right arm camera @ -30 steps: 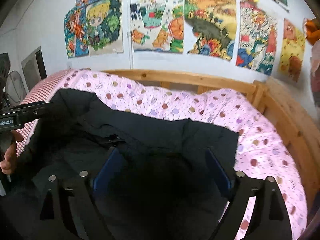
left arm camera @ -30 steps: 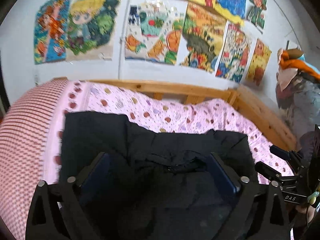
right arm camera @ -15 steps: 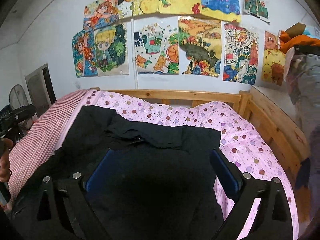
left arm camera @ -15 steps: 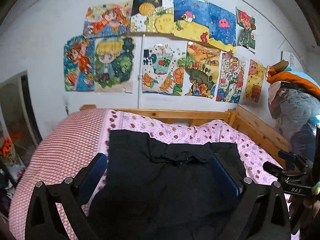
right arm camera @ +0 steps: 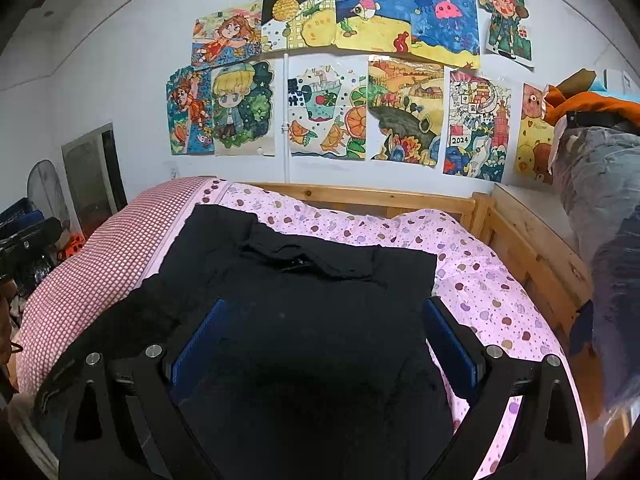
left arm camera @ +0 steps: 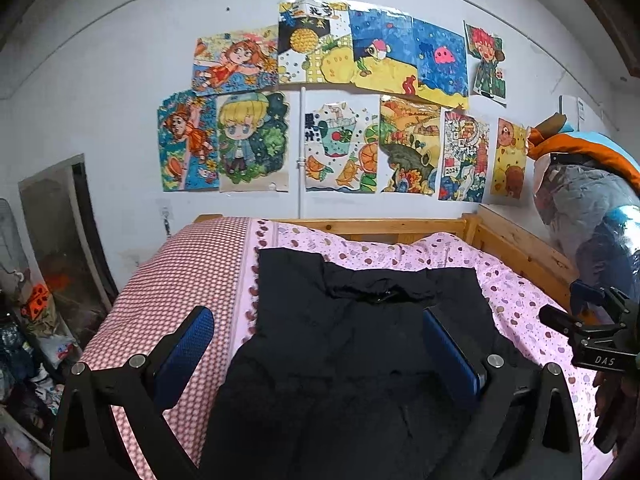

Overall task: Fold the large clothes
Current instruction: 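Lower both grippers toward the hem edge of the black jacket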

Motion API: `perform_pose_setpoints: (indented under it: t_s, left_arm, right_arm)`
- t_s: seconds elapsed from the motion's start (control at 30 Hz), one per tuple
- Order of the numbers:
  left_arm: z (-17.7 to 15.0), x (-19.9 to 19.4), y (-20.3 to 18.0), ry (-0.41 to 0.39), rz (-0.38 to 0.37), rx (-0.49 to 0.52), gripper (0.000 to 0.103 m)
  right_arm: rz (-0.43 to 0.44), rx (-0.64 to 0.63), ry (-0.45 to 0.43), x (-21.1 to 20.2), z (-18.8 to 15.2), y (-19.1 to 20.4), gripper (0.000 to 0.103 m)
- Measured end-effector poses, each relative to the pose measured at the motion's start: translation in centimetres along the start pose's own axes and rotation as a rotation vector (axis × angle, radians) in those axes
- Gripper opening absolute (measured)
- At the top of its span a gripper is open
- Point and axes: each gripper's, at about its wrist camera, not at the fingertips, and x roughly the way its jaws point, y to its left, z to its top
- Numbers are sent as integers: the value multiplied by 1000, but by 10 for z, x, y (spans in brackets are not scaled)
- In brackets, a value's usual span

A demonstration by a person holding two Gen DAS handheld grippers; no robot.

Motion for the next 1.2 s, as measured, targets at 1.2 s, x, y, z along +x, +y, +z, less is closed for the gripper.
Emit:
perform_pose_setpoints:
  t_s: [1.2]
  left_arm:
    - [-125,-123,0,35,88,132,103]
  right_arm:
    - [-4,-57,-4,-124,-118,28,95]
